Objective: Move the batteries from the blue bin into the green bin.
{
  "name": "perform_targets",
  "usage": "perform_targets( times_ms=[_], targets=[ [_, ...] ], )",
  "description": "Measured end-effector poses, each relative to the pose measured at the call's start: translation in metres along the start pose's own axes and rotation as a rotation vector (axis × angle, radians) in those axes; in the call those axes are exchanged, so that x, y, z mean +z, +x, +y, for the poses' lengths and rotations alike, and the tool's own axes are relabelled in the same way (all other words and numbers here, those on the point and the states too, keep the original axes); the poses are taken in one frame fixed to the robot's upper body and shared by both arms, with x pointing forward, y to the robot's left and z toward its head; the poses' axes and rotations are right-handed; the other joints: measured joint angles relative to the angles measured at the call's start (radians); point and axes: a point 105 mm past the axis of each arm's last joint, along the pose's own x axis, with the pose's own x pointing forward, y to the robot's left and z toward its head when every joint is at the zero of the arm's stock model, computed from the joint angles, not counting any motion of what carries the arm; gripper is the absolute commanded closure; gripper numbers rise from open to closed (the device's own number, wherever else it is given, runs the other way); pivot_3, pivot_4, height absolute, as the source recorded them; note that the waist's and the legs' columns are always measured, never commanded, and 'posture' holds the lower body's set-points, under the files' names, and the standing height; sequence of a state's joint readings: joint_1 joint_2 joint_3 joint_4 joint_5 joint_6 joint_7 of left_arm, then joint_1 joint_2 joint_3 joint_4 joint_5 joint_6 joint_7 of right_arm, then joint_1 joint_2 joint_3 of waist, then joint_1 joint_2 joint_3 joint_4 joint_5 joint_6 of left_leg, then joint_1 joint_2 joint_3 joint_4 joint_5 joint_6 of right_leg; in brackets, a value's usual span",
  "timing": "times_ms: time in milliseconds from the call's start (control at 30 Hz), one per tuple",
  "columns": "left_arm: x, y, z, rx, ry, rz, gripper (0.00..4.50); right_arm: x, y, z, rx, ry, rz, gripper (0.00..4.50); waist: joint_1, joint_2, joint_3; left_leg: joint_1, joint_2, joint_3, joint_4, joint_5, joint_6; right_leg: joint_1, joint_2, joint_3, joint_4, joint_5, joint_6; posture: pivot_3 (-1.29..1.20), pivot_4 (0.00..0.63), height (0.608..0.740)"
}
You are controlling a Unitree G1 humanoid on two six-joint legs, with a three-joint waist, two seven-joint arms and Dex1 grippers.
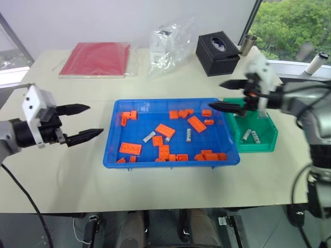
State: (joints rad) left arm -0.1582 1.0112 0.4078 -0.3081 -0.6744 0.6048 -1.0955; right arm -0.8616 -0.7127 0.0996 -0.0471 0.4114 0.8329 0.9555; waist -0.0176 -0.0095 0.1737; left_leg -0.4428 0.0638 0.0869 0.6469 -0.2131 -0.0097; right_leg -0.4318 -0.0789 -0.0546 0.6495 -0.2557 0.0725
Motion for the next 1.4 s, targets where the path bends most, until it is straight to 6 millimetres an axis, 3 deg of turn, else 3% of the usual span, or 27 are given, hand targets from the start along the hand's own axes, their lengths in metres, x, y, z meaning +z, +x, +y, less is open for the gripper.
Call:
perform_targets(
  times_ms=[200,333,500,600,767,1000,1300,1333,1400],
  targets=[
    [-0.006,0.018,-0.013,-0.112,0.011,0.036,0.0,-0.016,0.079,0.052,0.13,0.072,0.089,0.1,0.009,0.0,0.0,-0.002,-0.001,0.0,0.001,0.0,0.0,0.0,-0.001,0.0,0.0,0.0,0.0,0.0,0.15,0.736],
    [-0.009,0.024,-0.016,-0.136,0.015,0.046,0.0,-0.017,0.103,0.069,0.177,0.003,0.11,0.1,0.005,0.0,0.0,-0.002,-0.002,0.0,0.002,0.0,0.0,0.0,-0.001,0.0,0.0,0.001,0.001,0.0,0.15,0.736],
    [-0.01,0.026,-0.018,-0.148,0.013,0.041,0.0,-0.018,0.119,0.073,0.24,-0.082,0.149,0.1,0.003,0.0,0.0,-0.001,-0.001,0.0,0.001,0.0,0.0,0.0,0.0,0.0,0.001,0.001,0.001,0.0,0.15,0.736],
    [-0.011,0.026,-0.018,-0.147,0.012,0.042,0.0,-0.042,0.131,0.083,0.34,-0.196,0.237,0.1,0.003,0.0,0.0,-0.002,-0.001,0.0,0.001,0.0,0.0,0.0,0.0,0.0,0.001,0.001,0.001,0.0,0.15,0.736],
    [-0.013,0.026,-0.02,-0.136,0.006,0.047,0.0,-0.061,0.144,0.087,0.394,-0.277,0.281,0.1,0.001,0.0,0.0,-0.001,-0.001,0.0,0.001,0.0,0.0,0.0,0.0,0.0,0.001,0.001,0.001,0.0,0.15,0.736],
    [-0.013,0.02,-0.022,-0.093,0.013,0.048,0.0,-0.063,0.162,0.087,0.405,-0.433,0.273,0.1,-0.002,0.0,0.0,0.0,-0.001,0.0,0.001,0.0,0.0,0.0,0.0,0.0,0.002,0.001,0.001,0.0,0.15,0.736],
    [-0.009,0.016,-0.021,-0.066,0.018,0.033,0.0,-0.068,0.164,0.09,0.464,-0.431,0.269,4.27,0.0,-0.001,0.0,0.0,-0.001,-0.001,0.001,0.0,-0.001,0.001,0.0,0.0,0.002,0.001,0.001,0.0,0.15,0.736],
    [-0.009,0.016,-0.021,-0.064,0.019,0.032,0.0,-0.067,0.164,0.09,0.464,-0.419,0.267,4.46,0.0,-0.001,0.0,0.0,-0.001,-0.001,0.001,0.0,-0.001,0.001,0.0,0.0,0.002,0.001,0.001,0.0,0.15,0.736],
    [-0.007,0.017,-0.02,-0.065,0.023,0.028,0.0,-0.066,0.164,0.089,0.457,-0.388,0.267,4.44,0.0,-0.001,0.0,0.0,-0.001,-0.001,0.001,0.0,-0.001,0.001,0.0,-0.001,0.002,0.001,0.001,0.0,0.15,0.736]
  ],
)
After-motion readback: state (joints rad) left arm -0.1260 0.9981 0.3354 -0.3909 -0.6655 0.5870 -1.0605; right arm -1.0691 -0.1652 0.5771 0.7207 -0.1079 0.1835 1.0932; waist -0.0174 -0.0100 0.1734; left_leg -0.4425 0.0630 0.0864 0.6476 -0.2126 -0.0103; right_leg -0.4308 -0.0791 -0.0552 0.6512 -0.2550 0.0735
